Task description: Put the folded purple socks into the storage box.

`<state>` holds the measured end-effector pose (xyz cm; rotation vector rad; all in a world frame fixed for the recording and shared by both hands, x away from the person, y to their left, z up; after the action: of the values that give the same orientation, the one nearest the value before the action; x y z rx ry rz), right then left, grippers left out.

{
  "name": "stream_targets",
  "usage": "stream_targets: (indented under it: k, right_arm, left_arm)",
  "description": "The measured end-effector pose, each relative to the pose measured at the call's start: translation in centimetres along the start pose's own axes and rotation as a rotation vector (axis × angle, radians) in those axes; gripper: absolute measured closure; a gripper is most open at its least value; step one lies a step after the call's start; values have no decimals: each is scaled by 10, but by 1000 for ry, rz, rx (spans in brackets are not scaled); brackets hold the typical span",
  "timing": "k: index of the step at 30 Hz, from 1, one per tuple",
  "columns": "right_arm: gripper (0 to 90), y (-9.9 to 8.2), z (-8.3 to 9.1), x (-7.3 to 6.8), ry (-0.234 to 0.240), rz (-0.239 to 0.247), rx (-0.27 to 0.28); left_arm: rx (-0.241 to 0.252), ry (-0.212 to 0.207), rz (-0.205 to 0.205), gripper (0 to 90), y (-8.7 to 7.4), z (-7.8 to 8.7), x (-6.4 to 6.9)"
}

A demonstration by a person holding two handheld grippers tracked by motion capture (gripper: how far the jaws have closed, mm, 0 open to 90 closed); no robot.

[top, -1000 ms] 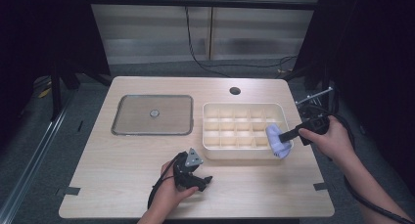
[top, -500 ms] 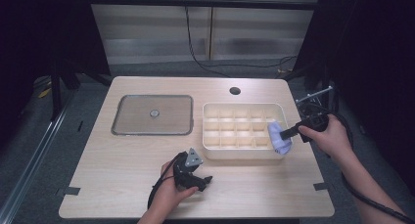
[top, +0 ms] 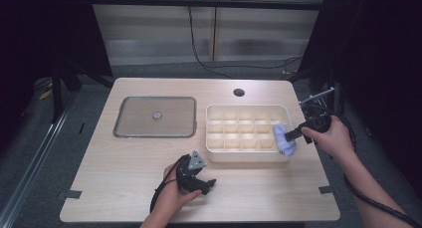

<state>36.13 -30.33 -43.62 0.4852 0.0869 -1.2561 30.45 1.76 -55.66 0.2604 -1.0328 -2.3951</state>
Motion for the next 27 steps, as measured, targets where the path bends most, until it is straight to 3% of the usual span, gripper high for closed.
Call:
stream_targets:
  k: [27]
  right_arm:
    - [744, 4, -19, 17, -68, -29, -26]
  left_arm:
    - [0, 1, 0, 153, 0, 0, 0]
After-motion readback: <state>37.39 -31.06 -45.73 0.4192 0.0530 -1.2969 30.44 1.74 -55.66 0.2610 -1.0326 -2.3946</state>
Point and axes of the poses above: each handheld gripper's, and its own axes: z roughly backward along the jaws, y roughly out of its top, x roughly to its right, the point moved 7 cm from there along -z, roughly forward along the jaws
